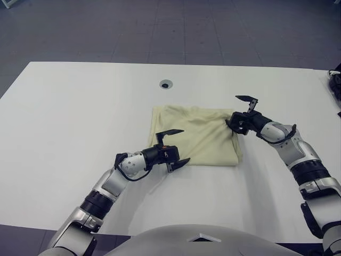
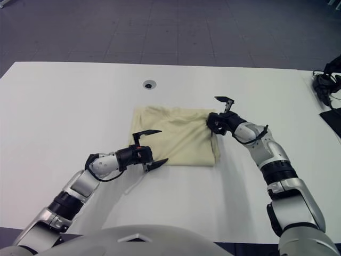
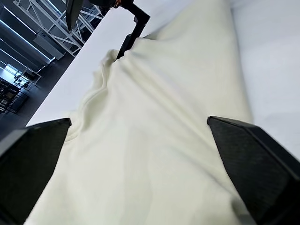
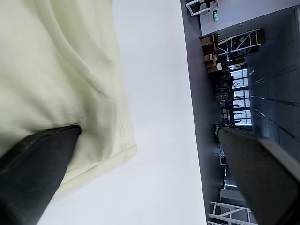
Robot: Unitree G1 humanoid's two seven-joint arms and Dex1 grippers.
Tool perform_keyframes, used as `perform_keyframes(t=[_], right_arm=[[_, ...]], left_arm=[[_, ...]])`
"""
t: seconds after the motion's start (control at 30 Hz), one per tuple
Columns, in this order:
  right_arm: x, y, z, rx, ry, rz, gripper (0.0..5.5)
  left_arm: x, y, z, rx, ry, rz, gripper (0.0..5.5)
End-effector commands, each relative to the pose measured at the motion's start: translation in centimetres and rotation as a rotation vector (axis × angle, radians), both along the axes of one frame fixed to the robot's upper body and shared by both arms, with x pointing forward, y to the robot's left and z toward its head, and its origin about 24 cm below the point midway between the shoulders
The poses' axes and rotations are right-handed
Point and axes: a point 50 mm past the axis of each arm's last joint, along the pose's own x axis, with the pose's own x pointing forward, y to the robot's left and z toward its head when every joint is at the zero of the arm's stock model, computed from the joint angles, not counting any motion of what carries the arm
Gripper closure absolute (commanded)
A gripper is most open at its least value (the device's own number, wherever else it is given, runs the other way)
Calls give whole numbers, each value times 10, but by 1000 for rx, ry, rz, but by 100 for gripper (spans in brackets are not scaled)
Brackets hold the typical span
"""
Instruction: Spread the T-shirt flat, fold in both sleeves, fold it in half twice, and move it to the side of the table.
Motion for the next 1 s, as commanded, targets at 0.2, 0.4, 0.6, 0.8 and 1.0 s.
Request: perform_keyframes(t=[0.2, 0.4, 0.6, 0.8, 1.0], right_arm=[[-35, -2, 1, -39, 328, 82, 11], [-59, 7, 24, -66, 429, 182, 11], [-92, 29, 16, -134, 526, 317, 11], [-122, 53, 14, -123, 596, 438, 11], [-145, 90, 37, 85, 702, 574, 11]], left_arm=[[30, 27, 44, -161, -104, 187, 10], [26, 43, 90, -305, -128, 221, 10], [22, 60, 88, -211, -104, 260, 10], [28, 80, 82, -89, -117, 364, 10], [22, 101, 57, 162, -52, 394, 10]])
